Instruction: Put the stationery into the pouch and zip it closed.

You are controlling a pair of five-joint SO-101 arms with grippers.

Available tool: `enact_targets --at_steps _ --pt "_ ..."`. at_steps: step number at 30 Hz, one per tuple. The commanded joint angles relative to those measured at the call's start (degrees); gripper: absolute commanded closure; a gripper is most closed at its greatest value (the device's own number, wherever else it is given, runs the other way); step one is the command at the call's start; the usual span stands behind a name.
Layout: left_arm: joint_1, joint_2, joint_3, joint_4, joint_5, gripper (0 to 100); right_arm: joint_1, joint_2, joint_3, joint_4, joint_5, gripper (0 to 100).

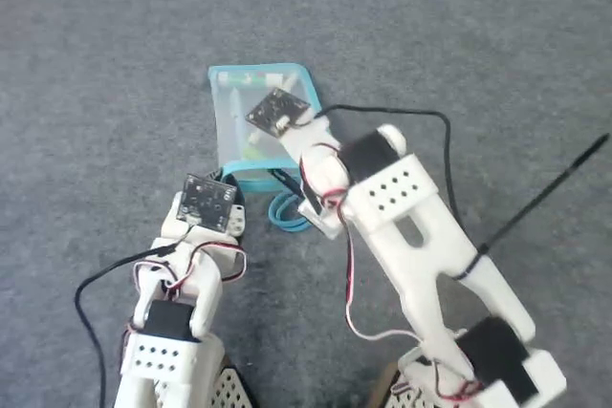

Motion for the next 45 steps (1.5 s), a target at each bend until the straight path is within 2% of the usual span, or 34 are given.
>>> enact_targets --at_steps 1,4,8,12,17,24,32,38,45 --pt "5.4 -0.9 -2.2 1.3 -2.8 99 1.9 1.3 -6.7 0.3 -1.2 99.2" --pt "9.8 -0.9 -2.5 3.7 -4.1 99 4.1 3.6 -10.7 0.0 -3.6 99.2" --pt "12.1 -0.9 -2.5 3.8 -5.1 99 5.3 7.3 -15.4 0.0 -6.5 99.2" --pt "12.2 -0.9 -3.1 4.2 -5.9 99 3.6 12.1 -19.3 -0.1 -6.5 99.2" --pt "12.0 -0.9 -6.9 9.4 -5.6 99 3.0 17.9 -22.2 -3.8 -6.9 99.2" --pt "11.8 -0.9 -7.2 9.8 -5.6 99 2.1 23.3 -22.2 -8.7 -6.5 98.9" --pt "11.8 -0.9 -7.2 9.7 -5.5 99 0.9 23.1 -22.4 -10.4 -6.3 74.5" --pt "11.7 -0.9 -6.5 9.6 -5.5 99 1.3 15.7 -23.0 -4.5 -5.8 75.3" --pt "11.7 -0.9 -6.5 9.0 -5.5 99 3.0 -4.3 -15.2 0.6 -0.4 75.3"
